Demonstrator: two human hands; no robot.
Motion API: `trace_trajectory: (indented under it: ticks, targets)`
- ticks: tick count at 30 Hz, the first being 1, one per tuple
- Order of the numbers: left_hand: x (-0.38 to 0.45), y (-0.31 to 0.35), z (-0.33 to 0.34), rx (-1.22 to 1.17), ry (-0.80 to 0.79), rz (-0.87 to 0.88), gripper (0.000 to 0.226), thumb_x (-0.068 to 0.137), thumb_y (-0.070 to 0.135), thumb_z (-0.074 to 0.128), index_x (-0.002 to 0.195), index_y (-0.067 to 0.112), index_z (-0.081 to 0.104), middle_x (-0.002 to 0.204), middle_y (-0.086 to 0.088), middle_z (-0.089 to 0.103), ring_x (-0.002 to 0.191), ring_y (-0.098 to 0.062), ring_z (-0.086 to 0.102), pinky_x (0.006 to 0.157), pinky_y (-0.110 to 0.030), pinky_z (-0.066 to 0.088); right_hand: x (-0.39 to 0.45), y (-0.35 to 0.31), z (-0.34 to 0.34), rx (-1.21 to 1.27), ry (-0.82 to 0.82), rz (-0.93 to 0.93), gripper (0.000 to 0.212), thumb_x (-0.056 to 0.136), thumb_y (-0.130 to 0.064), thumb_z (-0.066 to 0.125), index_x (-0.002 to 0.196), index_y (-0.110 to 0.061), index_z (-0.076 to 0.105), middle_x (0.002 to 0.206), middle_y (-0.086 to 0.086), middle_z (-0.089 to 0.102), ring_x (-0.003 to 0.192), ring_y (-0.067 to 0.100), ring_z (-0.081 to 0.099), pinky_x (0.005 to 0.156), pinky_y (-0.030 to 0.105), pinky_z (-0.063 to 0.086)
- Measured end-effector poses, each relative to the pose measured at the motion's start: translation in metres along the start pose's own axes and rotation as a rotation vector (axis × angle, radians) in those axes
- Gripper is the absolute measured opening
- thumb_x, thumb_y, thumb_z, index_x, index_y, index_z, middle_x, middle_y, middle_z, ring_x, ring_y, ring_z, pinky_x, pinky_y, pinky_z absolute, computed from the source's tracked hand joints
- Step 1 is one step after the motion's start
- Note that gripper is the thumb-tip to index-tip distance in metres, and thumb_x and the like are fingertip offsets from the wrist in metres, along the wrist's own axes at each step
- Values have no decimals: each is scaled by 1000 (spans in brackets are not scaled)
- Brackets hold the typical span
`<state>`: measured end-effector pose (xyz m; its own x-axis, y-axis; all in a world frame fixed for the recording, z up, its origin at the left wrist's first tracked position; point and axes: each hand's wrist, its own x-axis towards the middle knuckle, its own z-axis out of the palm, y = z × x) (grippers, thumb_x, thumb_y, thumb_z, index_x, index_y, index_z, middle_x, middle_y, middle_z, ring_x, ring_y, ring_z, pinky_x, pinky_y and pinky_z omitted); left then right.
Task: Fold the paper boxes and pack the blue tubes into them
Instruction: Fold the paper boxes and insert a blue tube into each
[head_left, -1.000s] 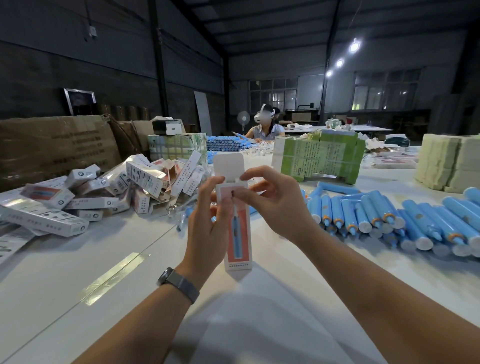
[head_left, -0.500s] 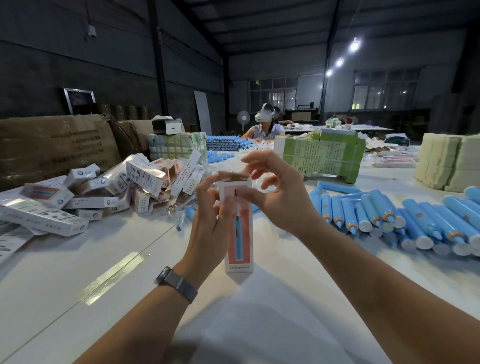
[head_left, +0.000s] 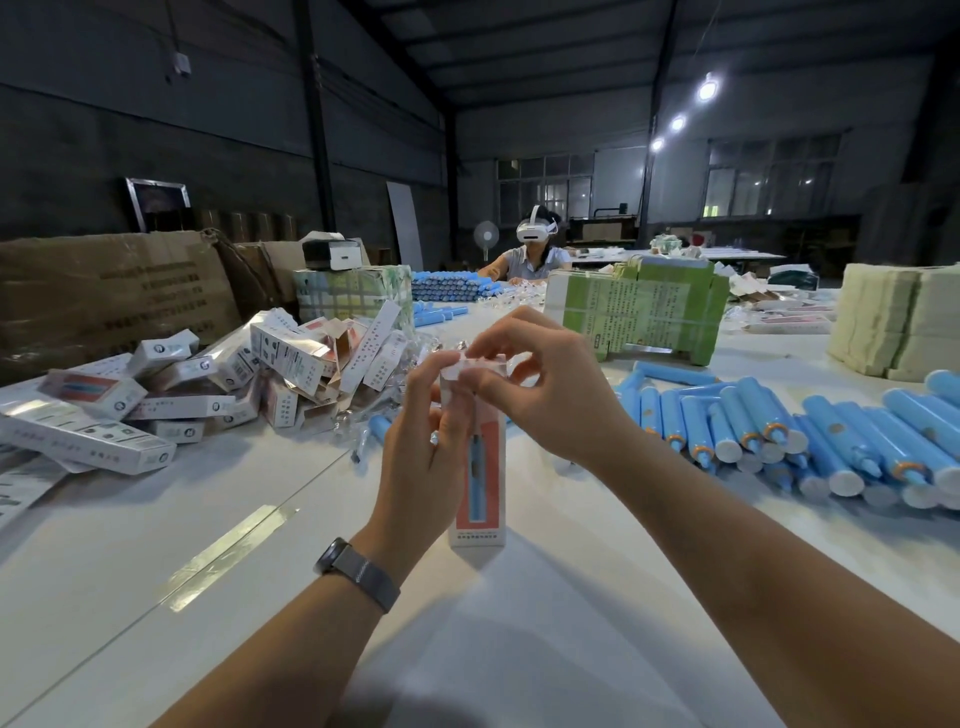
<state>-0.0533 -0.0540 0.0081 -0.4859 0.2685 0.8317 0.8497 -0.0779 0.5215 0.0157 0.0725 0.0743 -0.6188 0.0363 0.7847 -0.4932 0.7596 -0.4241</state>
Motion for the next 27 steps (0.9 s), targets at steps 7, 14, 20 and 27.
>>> trace_trajectory:
  ticks: [7, 14, 20, 27]
  targets:
    - [-1, -1, 1, -22, 8, -19, 23, 102, 32, 44, 123, 39, 38, 100, 9, 63, 82, -9, 71, 64, -29, 62, 2, 1, 0, -62, 29, -81, 4, 84, -8, 74, 88, -8, 76, 87, -5, 62, 78, 12, 60, 69, 38, 52]
    - [-1, -4, 3, -48, 7, -48, 32, 97, 44, 44, 127, 43, 34, 101, 10, 64, 84, -6, 72, 64, -23, 60, 0, 3, 0, -122, -17, -78, 9, 89, -12, 69, 95, -12, 75, 103, -8, 66, 88, 17, 64, 72, 44, 54]
    - [-1, -9, 2, -39, 9, -59, 45, 96, 45, 46, 138, 39, 29, 101, 6, 65, 84, -8, 72, 64, -27, 61, 1, -2, 3, -150, 35, -62, 11, 87, -17, 65, 89, -15, 75, 89, -5, 71, 83, 18, 65, 71, 44, 54]
    - [-1, -8, 3, -32, 2, -7, 38, 99, 39, 46, 131, 50, 28, 100, 10, 65, 83, -7, 72, 64, -28, 62, 6, -8, -2, -98, 45, 48, 9, 89, -18, 66, 88, -21, 75, 83, -7, 72, 80, 15, 66, 72, 44, 56]
